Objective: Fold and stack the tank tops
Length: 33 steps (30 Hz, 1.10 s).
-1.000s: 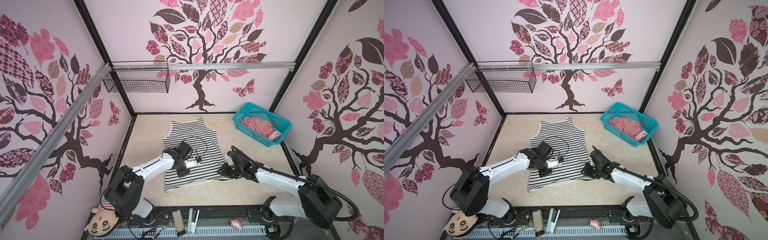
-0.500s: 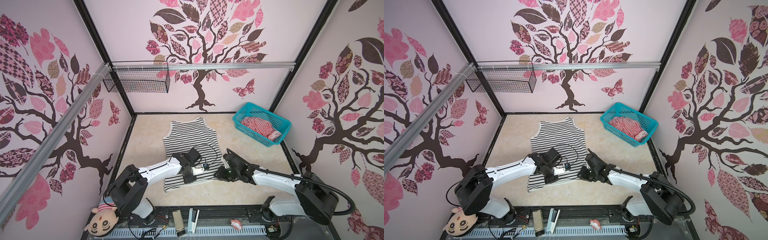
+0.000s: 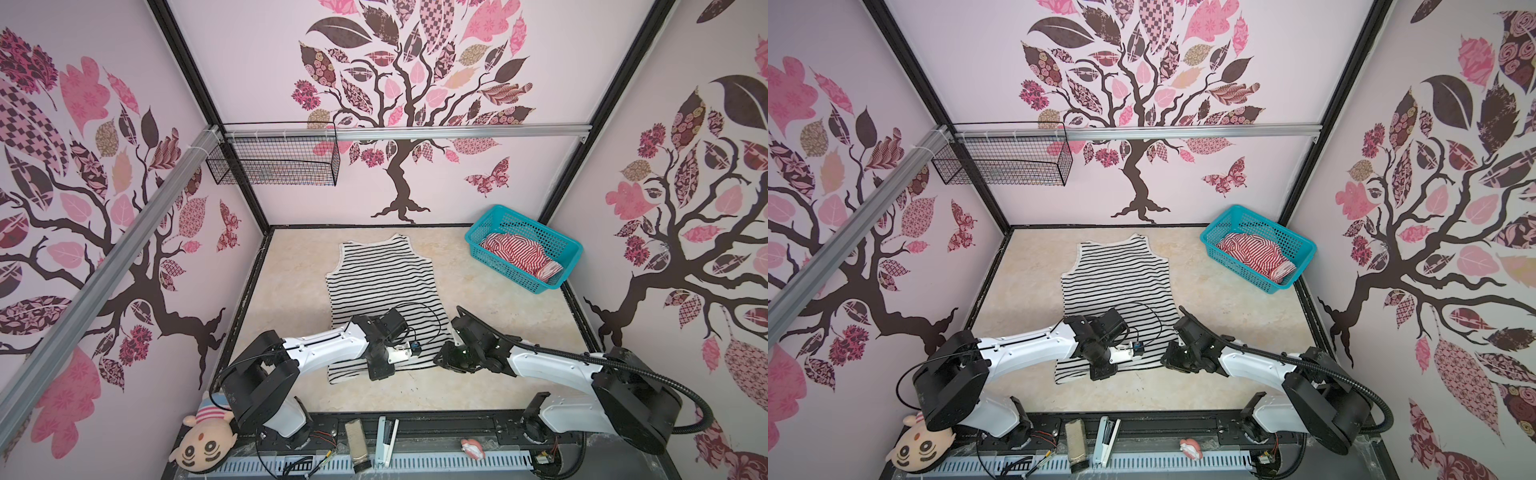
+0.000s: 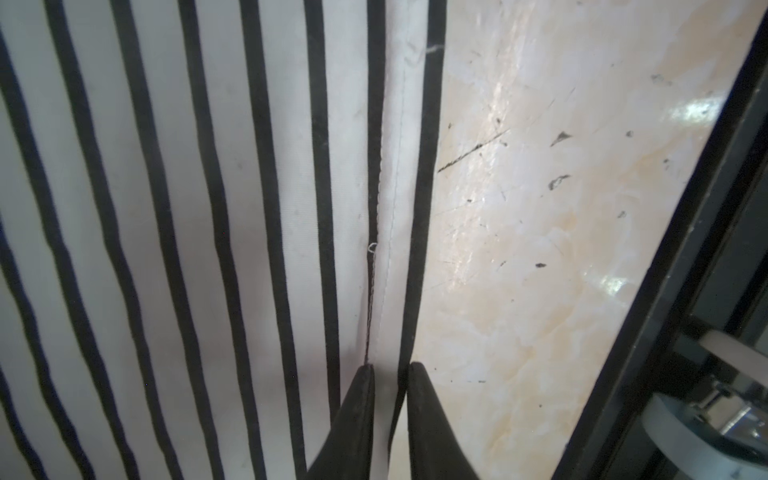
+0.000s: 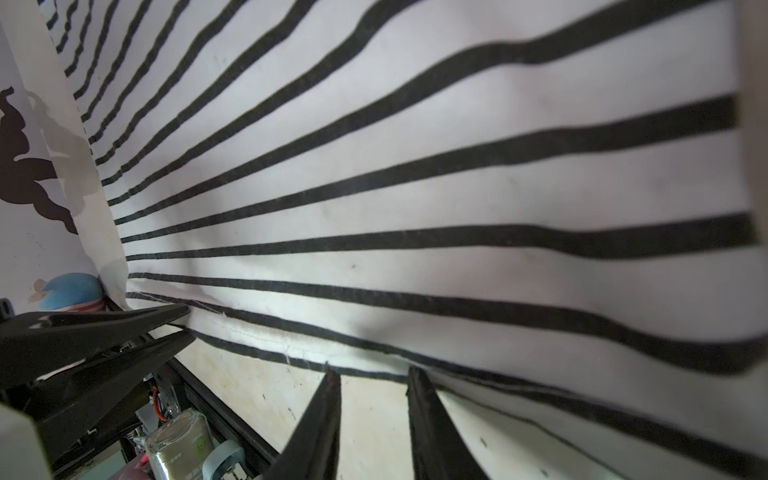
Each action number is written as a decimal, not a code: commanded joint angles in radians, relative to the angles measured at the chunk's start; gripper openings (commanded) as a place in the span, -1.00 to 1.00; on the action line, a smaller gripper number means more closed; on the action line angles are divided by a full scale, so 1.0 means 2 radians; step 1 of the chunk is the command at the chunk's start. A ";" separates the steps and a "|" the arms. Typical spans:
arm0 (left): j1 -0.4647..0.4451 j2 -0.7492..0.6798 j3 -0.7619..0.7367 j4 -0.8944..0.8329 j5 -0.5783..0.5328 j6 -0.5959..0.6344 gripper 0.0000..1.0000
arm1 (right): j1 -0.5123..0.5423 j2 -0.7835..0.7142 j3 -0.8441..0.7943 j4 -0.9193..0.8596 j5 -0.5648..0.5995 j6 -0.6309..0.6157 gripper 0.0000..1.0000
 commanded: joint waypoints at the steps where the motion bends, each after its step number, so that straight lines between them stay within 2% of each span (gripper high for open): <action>1: 0.001 -0.013 -0.010 -0.012 -0.017 0.004 -0.63 | 0.004 -0.028 0.007 -0.024 0.013 0.003 -0.26; 3: 0.018 -0.039 -0.008 -0.010 -0.020 0.008 -0.63 | 0.004 -0.040 0.011 -0.029 0.019 0.008 -0.17; 7: 0.113 -0.066 0.022 0.009 0.000 0.008 -0.54 | 0.004 -0.047 0.021 -0.025 0.030 0.022 -0.08; 9: 0.150 -0.048 0.047 0.025 -0.012 0.011 -0.52 | 0.004 -0.037 0.024 -0.023 0.034 0.026 -0.05; 14: 0.219 0.052 0.147 0.041 -0.049 -0.005 -0.52 | 0.004 -0.005 0.040 -0.007 0.029 0.038 -0.02; 19: 0.251 0.147 0.242 0.053 -0.077 -0.014 -0.52 | 0.011 0.000 0.053 0.016 0.019 0.050 -0.01; 22: 0.262 0.209 0.303 0.047 -0.084 -0.016 -0.52 | 0.037 0.013 0.079 0.029 0.017 0.050 -0.03; 29: 0.309 0.329 0.453 -0.007 -0.044 -0.039 -0.52 | 0.092 0.129 0.180 0.031 0.010 0.030 -0.09; 31: 0.319 0.342 0.469 -0.006 -0.029 -0.049 -0.52 | 0.103 0.160 0.203 0.035 0.008 0.029 -0.10; 33: 0.321 0.351 0.479 -0.005 -0.037 -0.049 -0.52 | 0.111 0.190 0.221 0.040 -0.001 0.029 -0.11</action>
